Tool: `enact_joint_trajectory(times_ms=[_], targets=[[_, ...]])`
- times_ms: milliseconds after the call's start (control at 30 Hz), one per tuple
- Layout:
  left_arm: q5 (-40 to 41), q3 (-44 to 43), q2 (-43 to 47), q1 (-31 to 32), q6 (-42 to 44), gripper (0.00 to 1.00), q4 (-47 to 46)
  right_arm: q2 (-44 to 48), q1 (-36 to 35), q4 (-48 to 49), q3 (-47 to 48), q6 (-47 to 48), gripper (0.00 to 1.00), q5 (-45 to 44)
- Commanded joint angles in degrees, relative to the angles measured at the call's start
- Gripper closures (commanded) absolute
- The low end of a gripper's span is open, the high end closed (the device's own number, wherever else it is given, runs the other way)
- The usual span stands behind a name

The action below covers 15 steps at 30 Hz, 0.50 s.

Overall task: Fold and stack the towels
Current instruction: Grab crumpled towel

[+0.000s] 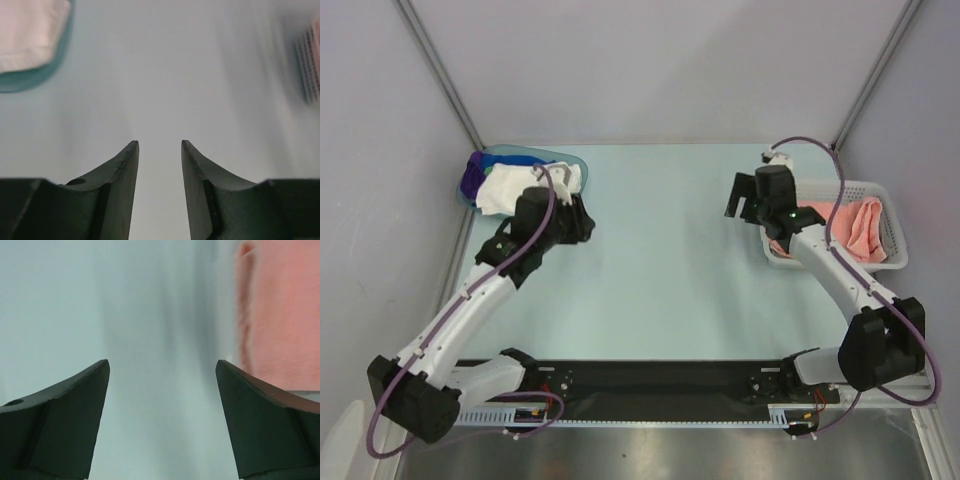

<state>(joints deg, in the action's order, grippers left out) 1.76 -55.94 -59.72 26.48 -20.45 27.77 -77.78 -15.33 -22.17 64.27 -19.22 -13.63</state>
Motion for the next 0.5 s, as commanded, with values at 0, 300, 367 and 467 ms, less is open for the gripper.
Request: enact_joint_trajectory(times_ms=[0,300,367,467], targets=[[13.0,-6.8,-6.1,-5.1,-4.5,0.55,-3.9,1.0,-7.5,6.7,-2.5,-3.4,0.08,5.2],[15.2,-23.5,-32.6,-19.4,-7.9,0.49,-7.9,-1.8,-16.0,11.1,-6.6,-3.7,0.09,10.0],[16.3,-27.5,-40.1,-19.7,-7.1,0.47,-6.4,-1.5,-16.2,12.1,-7.7,-4.6,0.09,11.9],[18.1,-35.9,-50.4,-20.8,-7.5,0.44,-2.7,-1.4,-16.6,13.0,-8.3,-4.6,0.09,12.7]])
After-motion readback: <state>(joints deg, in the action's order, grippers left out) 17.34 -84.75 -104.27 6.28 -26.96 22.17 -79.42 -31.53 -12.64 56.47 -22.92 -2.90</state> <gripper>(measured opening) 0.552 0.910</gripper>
